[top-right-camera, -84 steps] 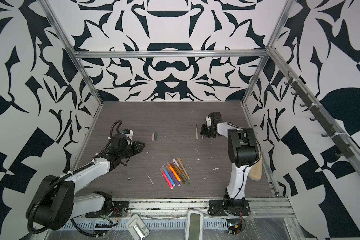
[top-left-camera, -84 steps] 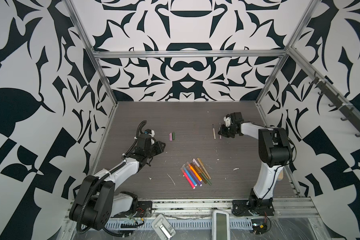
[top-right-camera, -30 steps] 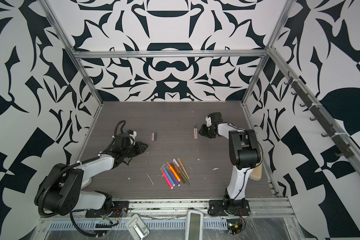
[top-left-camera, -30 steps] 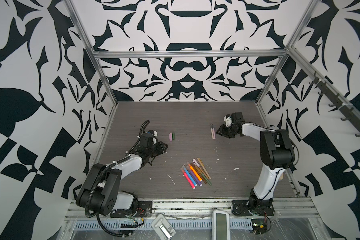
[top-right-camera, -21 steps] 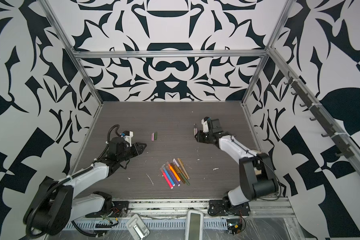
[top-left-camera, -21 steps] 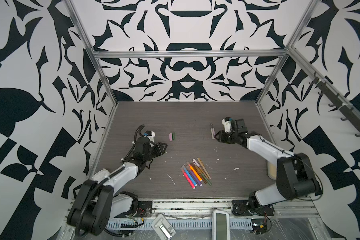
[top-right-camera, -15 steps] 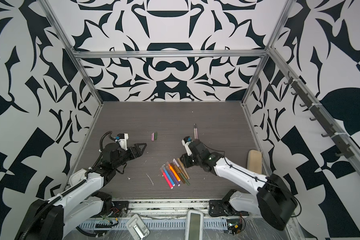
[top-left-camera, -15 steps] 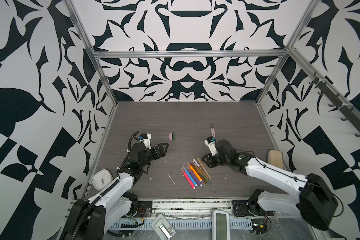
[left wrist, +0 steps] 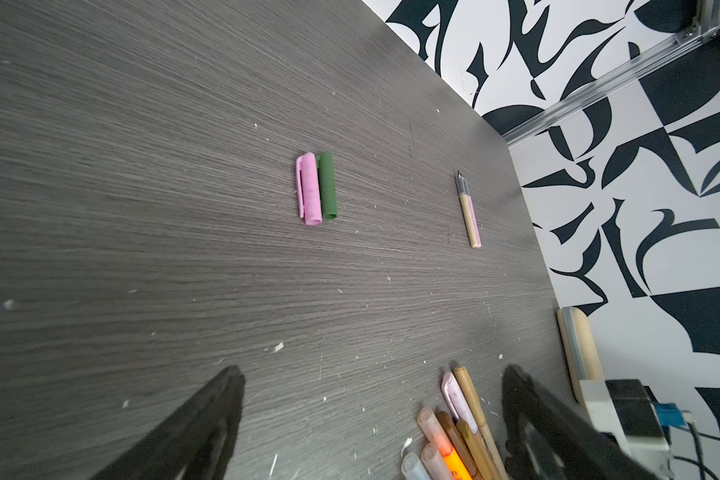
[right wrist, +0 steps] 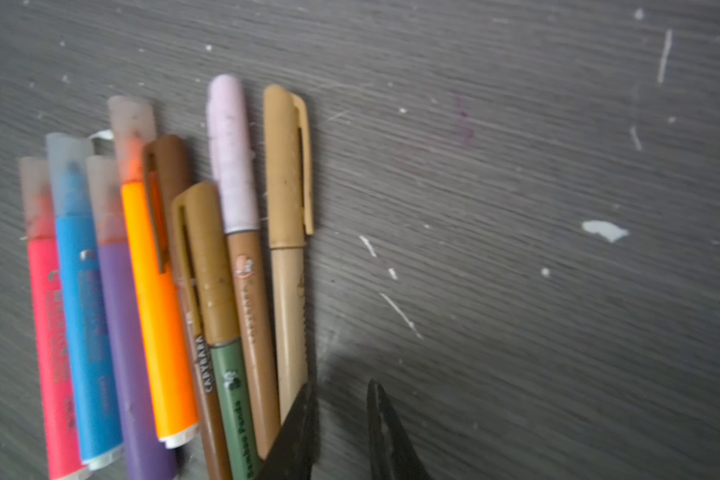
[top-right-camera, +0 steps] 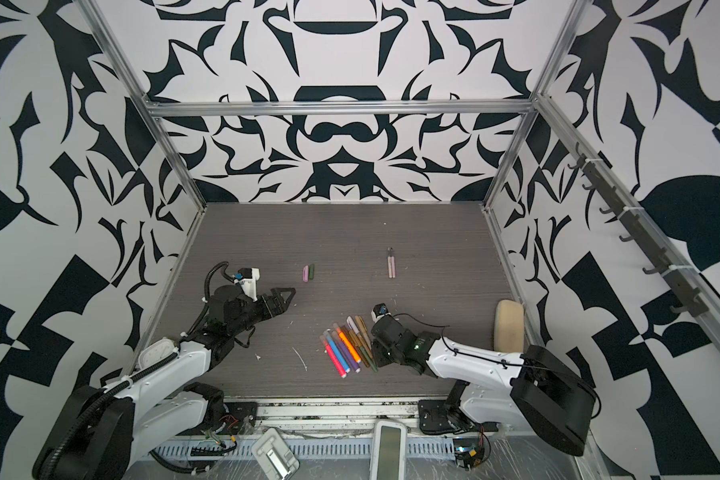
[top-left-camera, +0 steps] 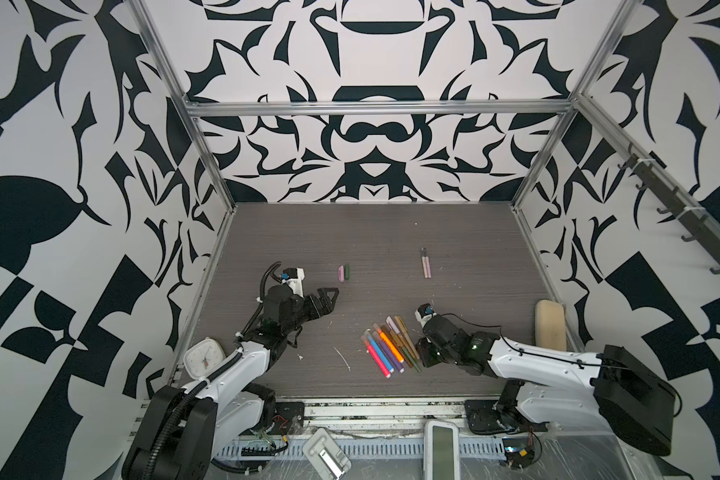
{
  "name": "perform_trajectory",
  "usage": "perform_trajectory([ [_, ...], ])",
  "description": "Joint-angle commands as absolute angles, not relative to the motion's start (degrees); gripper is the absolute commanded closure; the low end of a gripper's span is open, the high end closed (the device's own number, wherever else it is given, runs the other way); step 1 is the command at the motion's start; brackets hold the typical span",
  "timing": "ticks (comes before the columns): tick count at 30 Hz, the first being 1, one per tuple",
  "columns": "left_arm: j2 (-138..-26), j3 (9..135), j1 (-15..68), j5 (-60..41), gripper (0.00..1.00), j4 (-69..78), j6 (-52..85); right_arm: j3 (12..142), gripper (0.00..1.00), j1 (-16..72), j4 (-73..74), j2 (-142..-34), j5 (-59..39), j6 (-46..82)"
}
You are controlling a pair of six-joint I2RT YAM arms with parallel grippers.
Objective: Open the pen caps
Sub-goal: 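Move the right gripper back over the pen bundle while the left withdraws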
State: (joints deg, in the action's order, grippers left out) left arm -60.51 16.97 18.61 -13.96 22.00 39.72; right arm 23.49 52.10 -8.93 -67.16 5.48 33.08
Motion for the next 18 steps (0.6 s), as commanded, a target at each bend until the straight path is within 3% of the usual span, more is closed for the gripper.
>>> perform_trajectory([
  [1, -61.3, 17.8, 18.4, -14.3, 0.01, 23.5, 40.2, 24.8, 0.72, 52.5, -8.0, -65.8, 9.3, 34.4],
  [13, -64.9, 19.7, 18.3, -15.1, 0.05, 22.5, 40.1, 24.7, 0.71, 52.8, -7.1, -66.3, 8.7, 34.0],
  [18, -65.8, 20.1, 18.2, -15.7, 0.01, 22.6, 39.9, 25.1, 0.71, 52.8, -6.7, -67.3, 7.9, 33.7],
])
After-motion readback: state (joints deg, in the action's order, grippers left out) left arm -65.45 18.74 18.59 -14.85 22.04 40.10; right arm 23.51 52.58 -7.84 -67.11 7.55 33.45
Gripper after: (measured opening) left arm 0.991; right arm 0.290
